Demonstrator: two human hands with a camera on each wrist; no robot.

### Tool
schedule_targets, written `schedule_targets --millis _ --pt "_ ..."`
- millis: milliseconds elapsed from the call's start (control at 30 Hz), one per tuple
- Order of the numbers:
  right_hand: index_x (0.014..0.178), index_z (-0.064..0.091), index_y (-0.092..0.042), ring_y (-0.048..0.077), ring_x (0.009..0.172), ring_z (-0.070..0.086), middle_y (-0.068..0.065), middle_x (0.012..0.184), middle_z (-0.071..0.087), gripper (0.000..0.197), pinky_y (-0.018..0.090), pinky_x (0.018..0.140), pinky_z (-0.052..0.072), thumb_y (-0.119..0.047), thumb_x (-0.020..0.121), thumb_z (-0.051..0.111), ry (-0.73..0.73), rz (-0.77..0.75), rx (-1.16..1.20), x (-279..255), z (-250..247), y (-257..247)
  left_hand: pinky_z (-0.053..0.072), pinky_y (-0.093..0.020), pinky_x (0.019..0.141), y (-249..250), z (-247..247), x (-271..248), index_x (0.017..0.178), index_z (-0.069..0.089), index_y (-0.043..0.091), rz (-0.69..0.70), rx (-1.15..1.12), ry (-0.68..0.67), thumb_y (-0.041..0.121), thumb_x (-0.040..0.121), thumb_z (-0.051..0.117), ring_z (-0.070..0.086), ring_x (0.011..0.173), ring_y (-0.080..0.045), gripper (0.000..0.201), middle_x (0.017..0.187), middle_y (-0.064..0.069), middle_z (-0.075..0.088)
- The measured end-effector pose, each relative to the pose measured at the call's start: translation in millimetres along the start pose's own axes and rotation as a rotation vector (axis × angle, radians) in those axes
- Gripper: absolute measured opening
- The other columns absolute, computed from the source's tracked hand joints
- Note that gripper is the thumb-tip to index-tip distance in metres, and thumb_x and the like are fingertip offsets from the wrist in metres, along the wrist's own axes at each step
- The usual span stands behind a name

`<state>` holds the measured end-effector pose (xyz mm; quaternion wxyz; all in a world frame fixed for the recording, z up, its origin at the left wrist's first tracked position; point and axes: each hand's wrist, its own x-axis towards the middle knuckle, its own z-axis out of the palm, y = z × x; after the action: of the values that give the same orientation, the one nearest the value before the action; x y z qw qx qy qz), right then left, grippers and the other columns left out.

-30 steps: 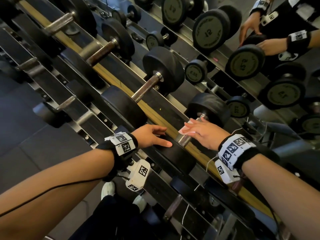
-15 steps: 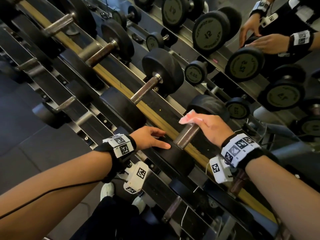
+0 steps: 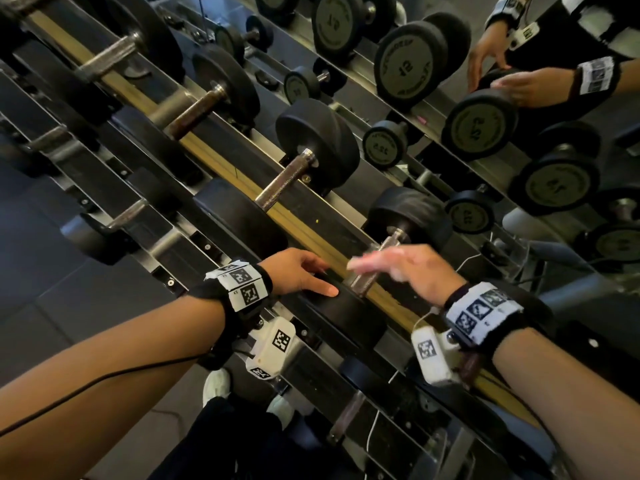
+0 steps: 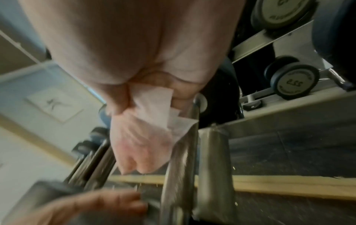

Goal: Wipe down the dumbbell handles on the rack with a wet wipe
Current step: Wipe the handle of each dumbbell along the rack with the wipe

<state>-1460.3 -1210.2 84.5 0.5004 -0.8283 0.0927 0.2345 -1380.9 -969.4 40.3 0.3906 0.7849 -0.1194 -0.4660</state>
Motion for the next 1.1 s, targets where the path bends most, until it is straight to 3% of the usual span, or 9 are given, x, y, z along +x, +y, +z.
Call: schedule_targets --millis 100,233,400,533,600,700,800,900,1100 --pt "0.115 0.071 -0.033 0.012 0.121 0.058 -0.007 0.121 0.069 0.028 0.026 0.098 0.041 -0.042 0.097 0.052 0.352 -0.068 -0.141 7.1 -12.9 2.7 0.037 -0.029 0.109 -3.6 2.2 -2.2 0.129 0.062 0.030 -0.008 -0.025 0.012 0.039 0.072 0.086 0.056 0.120 -0.008 0.062 0.124 0.012 0.063" --pt "0.148 0.042 -0.011 0.025 0.145 0.032 0.009 0.156 0.037 0.044 0.037 0.119 0.025 -0.015 0.104 0.035 0.001 -0.161 -0.760 10.7 11.0 24.9 0.036 -0.040 0.116 -4.9 5.4 -5.7 0.122 0.066 0.035 0.013 -0.063 0.028 0.037 0.074 0.085 0.055 0.125 -0.010 0.052 0.128 0.011 0.064" --pt "0.132 0.063 -0.029 -0.003 0.137 0.039 -0.009 0.141 0.057 0.034 0.027 0.118 0.026 -0.024 0.102 0.049 0.064 -0.144 -0.340 -15.3 37.6 54.9 0.035 -0.043 0.118 -0.2 9.8 -14.4 0.124 0.068 0.032 0.041 -0.072 0.025 0.034 0.081 0.081 0.053 0.128 -0.014 0.045 0.131 0.007 0.062" --pt "0.110 0.076 -0.021 0.015 0.117 0.064 0.002 0.114 0.073 0.029 0.035 0.104 0.043 -0.040 0.091 0.063 0.037 0.013 0.305 -34.1 37.1 57.5 0.042 -0.026 0.099 9.6 9.7 -17.4 0.126 0.065 0.031 0.053 -0.062 -0.017 0.026 0.087 0.075 0.057 0.111 -0.006 0.041 0.119 0.012 0.063" --pt "0.099 0.078 -0.018 0.024 0.107 0.069 0.004 0.102 0.076 0.026 0.034 0.094 0.050 -0.032 0.094 0.056 0.254 0.059 0.377 -39.2 26.3 62.0 0.042 -0.025 0.096 16.3 8.3 -17.6 0.127 0.063 0.032 0.060 -0.041 -0.039 0.021 0.088 0.074 0.059 0.105 -0.003 0.042 0.117 0.013 0.064" --pt "0.089 0.078 -0.026 0.003 0.077 0.071 -0.014 0.076 0.075 0.028 0.017 0.064 0.051 -0.026 0.097 0.051 0.628 0.134 0.381 -38.2 23.0 71.2 0.039 -0.033 0.109 23.0 7.8 -17.3 0.130 0.062 0.029 0.065 -0.008 -0.051 0.017 0.088 0.074 0.057 0.120 -0.012 0.045 0.133 0.004 0.061" --pt "0.090 0.076 -0.043 0.012 0.096 0.069 -0.006 0.098 0.075 0.029 0.033 0.088 0.054 -0.033 0.096 0.049 0.685 0.152 0.477 -22.0 35.2 74.0 0.040 -0.042 0.114 23.4 8.4 -17.5 0.125 0.064 0.030 0.062 -0.023 -0.052 0.013 0.087 0.074 0.058 0.122 -0.016 0.042 0.132 0.001 0.063" --pt "0.121 0.065 -0.037 0.025 0.118 0.060 0.005 0.126 0.065 0.029 0.046 0.110 0.041 -0.030 0.101 0.045 0.712 0.141 0.609 -0.9 45.4 71.0 0.043 -0.043 0.112 23.1 7.8 -18.1 0.123 0.067 0.029 0.073 -0.021 -0.051 0.012 0.087 0.074 0.062 0.116 -0.016 0.041 0.124 0.002 0.067" --pt "0.102 0.074 -0.040 0.011 0.113 0.064 -0.001 0.123 0.068 0.026 0.028 0.097 0.046 -0.025 0.098 0.054 0.540 0.101 0.713 5.5 72.6 63.7 0.044 -0.043 0.111 22.2 5.3 -16.8 0.123 0.067 0.028 0.073 -0.019 -0.072 0.014 0.087 0.073 0.063 0.109 -0.010 0.039 0.112 0.011 0.067"
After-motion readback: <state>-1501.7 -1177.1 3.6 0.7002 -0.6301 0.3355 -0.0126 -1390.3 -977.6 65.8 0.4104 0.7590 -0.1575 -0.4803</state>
